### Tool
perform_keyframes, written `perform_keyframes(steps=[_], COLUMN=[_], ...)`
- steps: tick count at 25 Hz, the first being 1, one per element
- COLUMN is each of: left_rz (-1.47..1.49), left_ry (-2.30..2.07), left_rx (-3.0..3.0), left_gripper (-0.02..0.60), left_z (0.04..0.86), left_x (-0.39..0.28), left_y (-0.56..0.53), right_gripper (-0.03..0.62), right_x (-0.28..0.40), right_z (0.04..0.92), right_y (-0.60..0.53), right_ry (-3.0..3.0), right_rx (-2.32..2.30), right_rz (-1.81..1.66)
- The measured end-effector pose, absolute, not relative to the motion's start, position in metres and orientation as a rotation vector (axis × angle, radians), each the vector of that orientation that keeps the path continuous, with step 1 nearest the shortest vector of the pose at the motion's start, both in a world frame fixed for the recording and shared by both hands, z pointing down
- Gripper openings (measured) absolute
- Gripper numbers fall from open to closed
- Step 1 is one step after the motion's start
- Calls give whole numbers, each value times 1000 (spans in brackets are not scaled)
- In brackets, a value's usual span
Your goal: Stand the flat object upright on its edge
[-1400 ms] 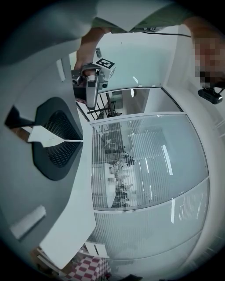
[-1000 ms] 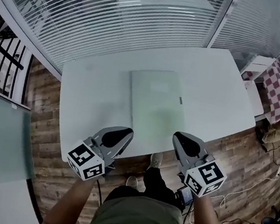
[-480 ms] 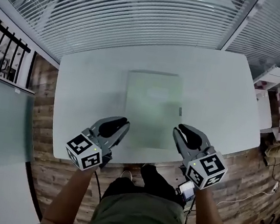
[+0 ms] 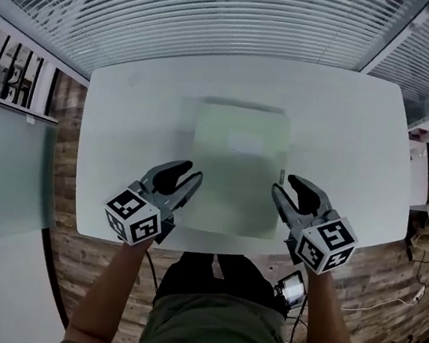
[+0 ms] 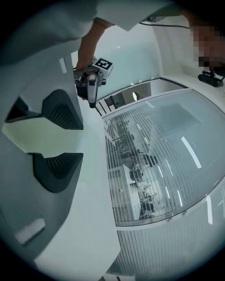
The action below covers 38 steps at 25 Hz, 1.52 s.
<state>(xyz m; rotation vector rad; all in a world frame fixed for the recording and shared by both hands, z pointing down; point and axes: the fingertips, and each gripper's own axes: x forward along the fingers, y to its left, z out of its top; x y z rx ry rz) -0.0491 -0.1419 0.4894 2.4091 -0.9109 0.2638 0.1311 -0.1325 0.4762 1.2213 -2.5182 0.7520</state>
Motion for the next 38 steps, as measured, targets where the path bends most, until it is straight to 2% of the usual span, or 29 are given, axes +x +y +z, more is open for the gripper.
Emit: perform_keyframes(steps=[11, 21, 38], left_rz=[312, 318, 359], left_ry=[-932, -864, -785], left_rx=[2306, 2182, 2059], left_gripper=[210, 253, 268], left_z=[524, 552, 578], left_x=[-68, -69, -58], left_y=[-180, -189, -181], right_gripper=[235, 333, 337], right_x=[145, 148, 134], right_z=[512, 541, 576], right_y=[-172, -190, -184], right_ry=[-2468, -2420, -2308], right_rx=[1274, 1254, 1138], right_rz=[933, 1174, 1262])
